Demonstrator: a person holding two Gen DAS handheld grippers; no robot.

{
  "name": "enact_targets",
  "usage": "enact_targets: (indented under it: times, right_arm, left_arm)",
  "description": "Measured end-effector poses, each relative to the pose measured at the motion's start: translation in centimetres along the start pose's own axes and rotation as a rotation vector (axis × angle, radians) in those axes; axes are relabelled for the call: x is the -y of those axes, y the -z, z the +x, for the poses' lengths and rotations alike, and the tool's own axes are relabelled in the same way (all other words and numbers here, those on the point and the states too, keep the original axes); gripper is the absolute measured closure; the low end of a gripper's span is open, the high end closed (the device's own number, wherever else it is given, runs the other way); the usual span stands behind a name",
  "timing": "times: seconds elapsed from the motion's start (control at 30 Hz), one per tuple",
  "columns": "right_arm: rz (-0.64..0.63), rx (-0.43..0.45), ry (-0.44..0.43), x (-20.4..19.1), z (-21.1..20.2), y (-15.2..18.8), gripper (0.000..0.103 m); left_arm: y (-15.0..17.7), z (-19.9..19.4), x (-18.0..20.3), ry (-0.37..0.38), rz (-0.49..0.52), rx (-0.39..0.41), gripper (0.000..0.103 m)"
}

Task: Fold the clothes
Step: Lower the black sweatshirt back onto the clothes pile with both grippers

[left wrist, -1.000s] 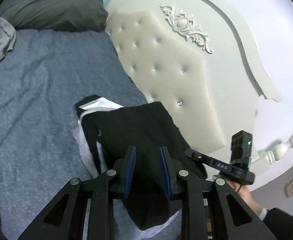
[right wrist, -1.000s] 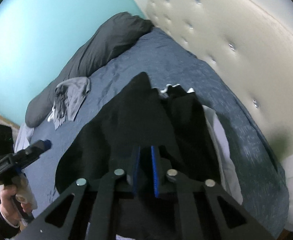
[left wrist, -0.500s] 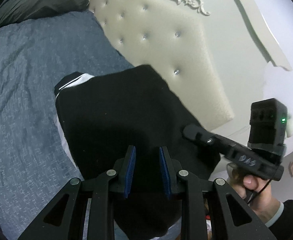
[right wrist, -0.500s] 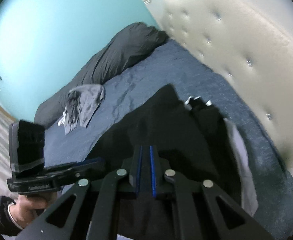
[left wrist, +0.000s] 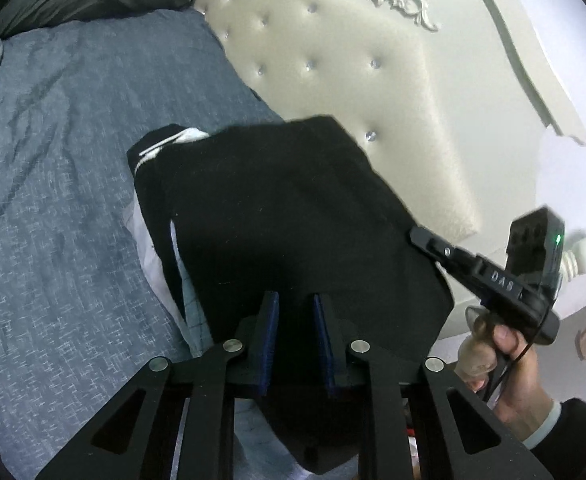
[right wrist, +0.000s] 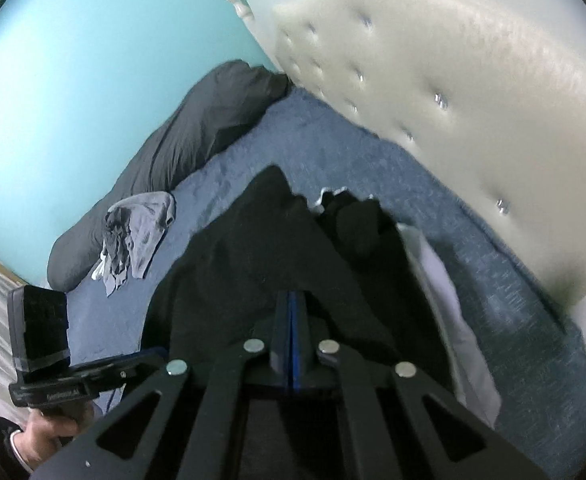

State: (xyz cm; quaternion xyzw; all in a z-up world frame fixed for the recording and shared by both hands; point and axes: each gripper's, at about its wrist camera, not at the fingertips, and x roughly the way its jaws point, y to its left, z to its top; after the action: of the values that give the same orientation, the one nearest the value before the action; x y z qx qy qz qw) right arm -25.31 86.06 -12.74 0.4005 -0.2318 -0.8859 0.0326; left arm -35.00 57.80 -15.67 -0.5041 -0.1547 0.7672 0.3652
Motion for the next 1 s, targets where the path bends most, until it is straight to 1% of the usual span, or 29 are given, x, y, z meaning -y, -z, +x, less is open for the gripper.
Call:
enact_targets:
  times: [0.03,0.13,0.33,0.47,0.6,0.7,0.77,0.87,1.0]
  right_arm:
    - [0.008,0.008,0.001,0.3,-0.2,0.0,0.103]
    - [0.035,0.028,0.008,1.1,-0.6,0.2,0.103]
    - [0.102,0.02,0.026,3.5,0.3,1.6,0.103]
    - [0.124,0.027,0.027,4.3,0.5,2.3,0.103]
    - [0.108,0.076,0.024,3.1,-1.2,1.7,0.103]
    - [0.077,0.115,0.001,1.7,-2.6,0.9,0.102]
    - [0.058,0.127,-0.026,0.8,-3.0,0.4,0.102]
    - [0.027,0.11,-0.045,-0.2,-2.5,0.1,0.102]
    - [0.031,0.054,0.006,0.3,-0.3,0.9,0.102]
  left_arm:
    - [-0.1,-0.3,0.2,-0.001,0.008,0.008,0.082]
    - [0.2,0.0,0.4,-0.007,0.029,-0.004,0.082]
    - [1.5,1.0,0.0,-0.014,0.041,-0.019,0.082]
    - [1.4,0.9,0.0,-0.014,0.039,-0.018,0.082]
    - [0.6,-0.3,0.7,-0.014,0.055,0.01,0.082]
    - [0.1,-0.8,1.0,-0.013,0.065,0.024,0.082]
    - [0.1,-0.7,1.1,-0.016,0.07,0.019,0.082]
    - [0.4,-0.1,1.0,-0.026,0.071,0.002,0.082]
    - [1.2,0.6,0.6,-0.023,0.066,-0.003,0.082]
